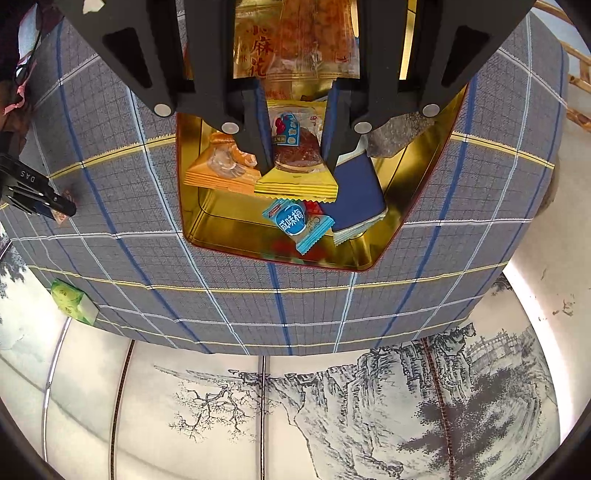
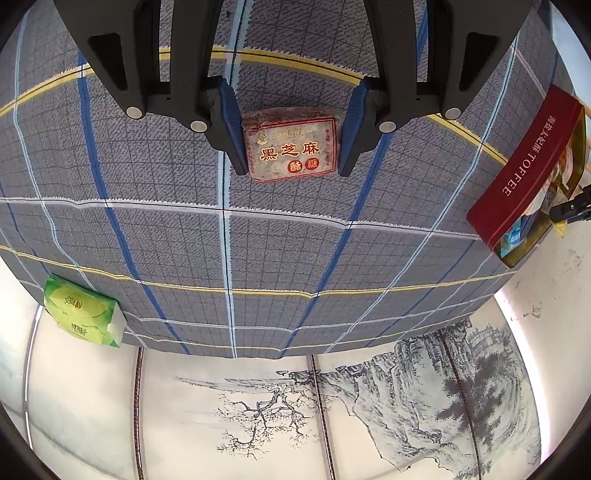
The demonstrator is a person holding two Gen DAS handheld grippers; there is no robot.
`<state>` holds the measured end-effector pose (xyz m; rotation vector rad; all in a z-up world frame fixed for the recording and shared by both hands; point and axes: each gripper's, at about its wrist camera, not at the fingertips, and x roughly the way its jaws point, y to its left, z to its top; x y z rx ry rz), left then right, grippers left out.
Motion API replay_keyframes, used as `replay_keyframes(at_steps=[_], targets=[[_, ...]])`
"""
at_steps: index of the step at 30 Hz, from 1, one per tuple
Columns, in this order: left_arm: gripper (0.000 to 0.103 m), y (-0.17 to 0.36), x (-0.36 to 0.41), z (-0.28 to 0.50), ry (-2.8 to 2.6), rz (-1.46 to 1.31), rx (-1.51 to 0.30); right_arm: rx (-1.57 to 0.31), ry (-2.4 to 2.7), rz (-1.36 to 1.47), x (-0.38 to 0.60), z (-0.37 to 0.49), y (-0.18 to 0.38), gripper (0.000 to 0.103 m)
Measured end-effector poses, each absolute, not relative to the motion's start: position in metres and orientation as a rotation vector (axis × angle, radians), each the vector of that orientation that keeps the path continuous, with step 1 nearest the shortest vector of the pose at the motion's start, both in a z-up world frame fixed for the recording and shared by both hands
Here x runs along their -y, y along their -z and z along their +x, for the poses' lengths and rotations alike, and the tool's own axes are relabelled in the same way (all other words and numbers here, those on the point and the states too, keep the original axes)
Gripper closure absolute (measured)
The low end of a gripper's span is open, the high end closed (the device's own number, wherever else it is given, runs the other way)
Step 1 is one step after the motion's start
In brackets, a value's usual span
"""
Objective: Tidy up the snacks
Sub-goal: 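Carry the yellow candy over the tin with the left gripper, then lower the yellow candy into the tin and open the left gripper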
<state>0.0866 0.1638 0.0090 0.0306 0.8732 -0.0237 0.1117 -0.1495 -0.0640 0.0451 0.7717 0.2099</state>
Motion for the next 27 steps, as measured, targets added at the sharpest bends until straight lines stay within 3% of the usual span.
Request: replay_keyframes(at_steps=[27], targets=[[0.080,0.004,-0.172,0.116,-0.019,0.051,-0.924,-0.792,-0.210,0.049,0.151,0.113,0.068,0.054]])
